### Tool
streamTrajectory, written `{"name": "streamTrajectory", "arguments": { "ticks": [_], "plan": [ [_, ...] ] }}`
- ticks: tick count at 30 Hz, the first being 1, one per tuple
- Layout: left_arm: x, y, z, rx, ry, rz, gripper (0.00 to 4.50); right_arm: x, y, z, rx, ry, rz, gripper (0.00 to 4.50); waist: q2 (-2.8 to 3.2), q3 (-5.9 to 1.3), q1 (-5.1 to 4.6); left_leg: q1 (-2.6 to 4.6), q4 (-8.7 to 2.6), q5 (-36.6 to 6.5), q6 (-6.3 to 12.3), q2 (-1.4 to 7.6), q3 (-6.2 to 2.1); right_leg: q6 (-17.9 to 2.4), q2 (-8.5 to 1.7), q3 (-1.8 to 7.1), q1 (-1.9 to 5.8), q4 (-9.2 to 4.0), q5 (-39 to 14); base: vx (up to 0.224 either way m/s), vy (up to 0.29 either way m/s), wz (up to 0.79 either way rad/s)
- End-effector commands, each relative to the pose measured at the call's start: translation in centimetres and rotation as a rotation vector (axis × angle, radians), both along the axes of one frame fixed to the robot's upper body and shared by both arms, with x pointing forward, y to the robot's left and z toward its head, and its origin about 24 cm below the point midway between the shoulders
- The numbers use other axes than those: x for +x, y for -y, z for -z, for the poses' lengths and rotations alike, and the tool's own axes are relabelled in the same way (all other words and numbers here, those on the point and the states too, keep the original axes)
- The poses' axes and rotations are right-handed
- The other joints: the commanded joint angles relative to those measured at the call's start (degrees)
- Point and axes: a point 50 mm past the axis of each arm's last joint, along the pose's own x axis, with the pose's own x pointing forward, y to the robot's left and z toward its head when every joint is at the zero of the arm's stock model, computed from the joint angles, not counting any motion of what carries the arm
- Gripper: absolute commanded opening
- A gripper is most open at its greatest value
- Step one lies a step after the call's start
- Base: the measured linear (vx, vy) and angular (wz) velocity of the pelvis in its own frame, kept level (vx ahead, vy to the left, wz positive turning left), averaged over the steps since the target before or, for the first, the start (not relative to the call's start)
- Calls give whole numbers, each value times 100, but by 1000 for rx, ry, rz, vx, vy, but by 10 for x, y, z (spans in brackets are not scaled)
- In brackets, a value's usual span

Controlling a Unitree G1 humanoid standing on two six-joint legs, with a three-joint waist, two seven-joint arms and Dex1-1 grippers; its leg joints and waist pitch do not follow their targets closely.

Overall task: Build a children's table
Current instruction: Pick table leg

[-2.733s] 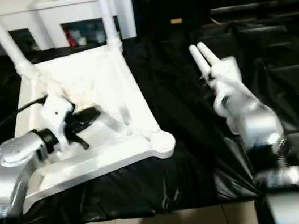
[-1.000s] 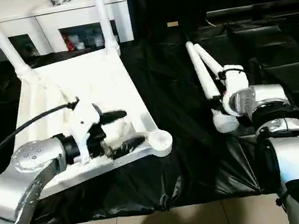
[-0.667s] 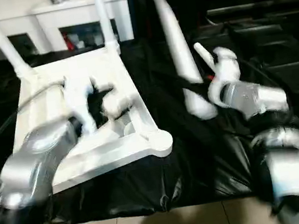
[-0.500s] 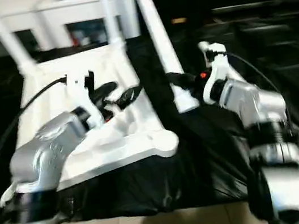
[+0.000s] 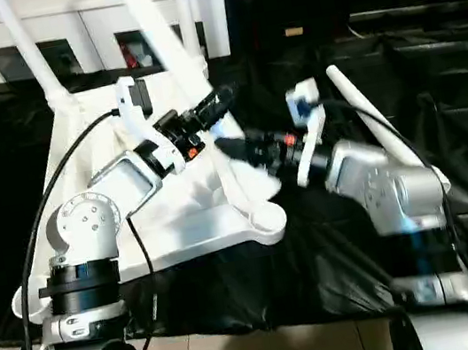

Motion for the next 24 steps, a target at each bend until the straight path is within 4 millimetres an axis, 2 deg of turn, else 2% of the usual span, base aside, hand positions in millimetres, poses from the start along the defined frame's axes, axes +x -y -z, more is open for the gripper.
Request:
{"name": "streamTrajectory", "arguments": {
  "ticks": [1, 4, 5, 8, 9, 10, 11, 17, 23, 24],
  "plan": [
    [3, 2, -9, -17, 3, -33, 407, -3, -6, -6, -4, 29, -18, 186, -173, -464, 32, 72, -361, -975, 178, 161, -100, -498, -313, 232, 323, -523, -2039, 0, 0, 0],
    [4, 0, -12, -18, -9, -84, 378, -2, -11, -6, -24, 46, -6, 186, -179, -459, 28, 78, -373, -1039, 131, 163, -106, -479, -315, 228, 309, -532, -2066, 0, 0, 0],
    [4, 0, -14, -11, -17, -112, 369, 0, -17, -5, -43, 55, 11, 186, -156, -465, 29, 81, -376, -1048, 87, 171, -115, -483, -318, 230, 308, -520, -1997, 0, 0, 0],
    [4, 1, -12, 10, -53, -166, 347, 2, -27, -5, -75, 80, 46, 186, -167, -465, 18, 81, -385, -1074, 40, 176, -117, -504, -314, 236, 304, -509, -1878, 0, 0, 0],
    [4, 3, -10, 20, -69, -184, 332, 2, -30, -5, -82, 88, 60, 186, -108, -470, 13, 82, -386, -1090, 23, 174, -124, -515, -307, 238, 305, -505, -1786, 0, 0, 0],
    [4, 5, -9, 27, -79, -194, 319, 3, -33, -6, -86, 92, 68, 186, -135, -469, 1, 83, -391, -1095, 11, 173, -124, -510, -301, 237, 306, -504, -1713, 0, 0, 0],
    [4, 5, -8, 32, -89, -208, 319, 3, -34, -6, -90, 95, 78, 186, -106, -476, 13, 96, -387, -1099, -1, 177, -125, -540, -306, 240, 302, -497, -1646, 0, 0, 0],
    [4, 7, -8, 45, -100, -262, 262, 5, -41, -8, -110, 114, 122, 186, -114, -485, 10, 75, -386, -1054, -18, 175, -132, -618, -304, 241, 324, -464, -1337, 0, 0, 0],
    [2, 6, -11, 57, -31, -209, 216, 7, -45, -9, -111, 152, 135, 186, -118, -475, -12, 65, -383, -1070, -6, 171, -124, -652, -311, 246, 329, -463, -1343, 0, 0, 0],
    [1, 5, -11, 71, -17, -199, 200, 7, -45, -8, -109, 145, 130, 242, -117, -471, -14, 74, -387, -1086, 2, 171, -125, -637, -311, 245, 323, -477, -1394, 0, 0, 0]
  ]
}}
